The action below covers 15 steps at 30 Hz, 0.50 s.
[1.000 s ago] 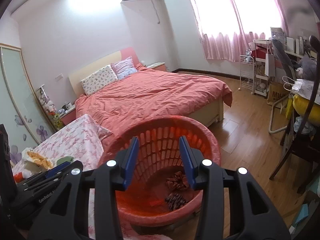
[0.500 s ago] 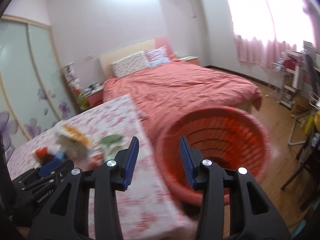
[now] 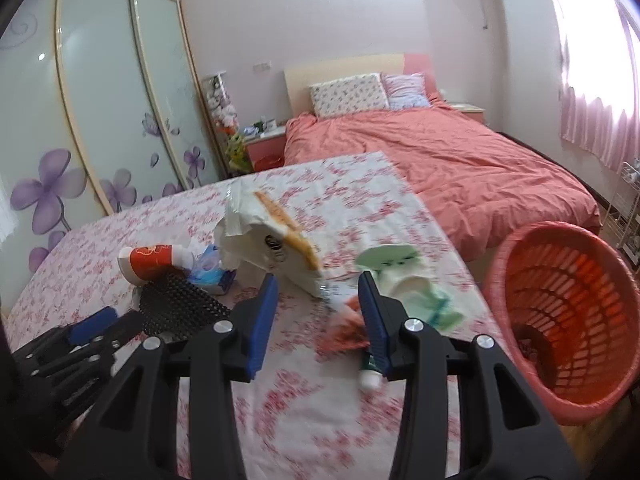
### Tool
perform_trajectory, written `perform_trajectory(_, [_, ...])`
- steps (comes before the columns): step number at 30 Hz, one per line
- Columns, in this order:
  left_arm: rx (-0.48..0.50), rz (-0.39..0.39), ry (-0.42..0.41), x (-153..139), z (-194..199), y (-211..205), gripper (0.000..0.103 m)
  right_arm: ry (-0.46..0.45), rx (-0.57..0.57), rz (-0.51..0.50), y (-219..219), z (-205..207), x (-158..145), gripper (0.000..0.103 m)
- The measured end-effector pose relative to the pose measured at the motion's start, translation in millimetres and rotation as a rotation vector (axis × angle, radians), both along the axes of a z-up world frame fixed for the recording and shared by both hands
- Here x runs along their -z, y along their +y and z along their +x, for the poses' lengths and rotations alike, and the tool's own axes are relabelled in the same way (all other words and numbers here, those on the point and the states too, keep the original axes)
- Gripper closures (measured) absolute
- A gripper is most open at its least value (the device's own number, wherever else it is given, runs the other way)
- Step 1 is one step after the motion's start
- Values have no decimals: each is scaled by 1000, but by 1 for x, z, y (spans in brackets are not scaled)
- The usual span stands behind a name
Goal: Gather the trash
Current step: 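Return to the bed and grasp the white paper bag with the right tool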
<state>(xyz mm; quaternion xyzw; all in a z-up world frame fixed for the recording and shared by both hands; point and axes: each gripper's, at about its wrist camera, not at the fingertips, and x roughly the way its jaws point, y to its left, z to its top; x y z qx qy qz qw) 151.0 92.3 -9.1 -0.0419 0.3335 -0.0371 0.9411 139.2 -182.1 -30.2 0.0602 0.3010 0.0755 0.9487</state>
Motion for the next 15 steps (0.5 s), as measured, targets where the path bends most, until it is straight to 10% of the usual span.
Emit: perform_trajectory(15, [-72, -30, 43, 13, 5, 41, 55, 32, -70, -14, 30, 69, 15, 63])
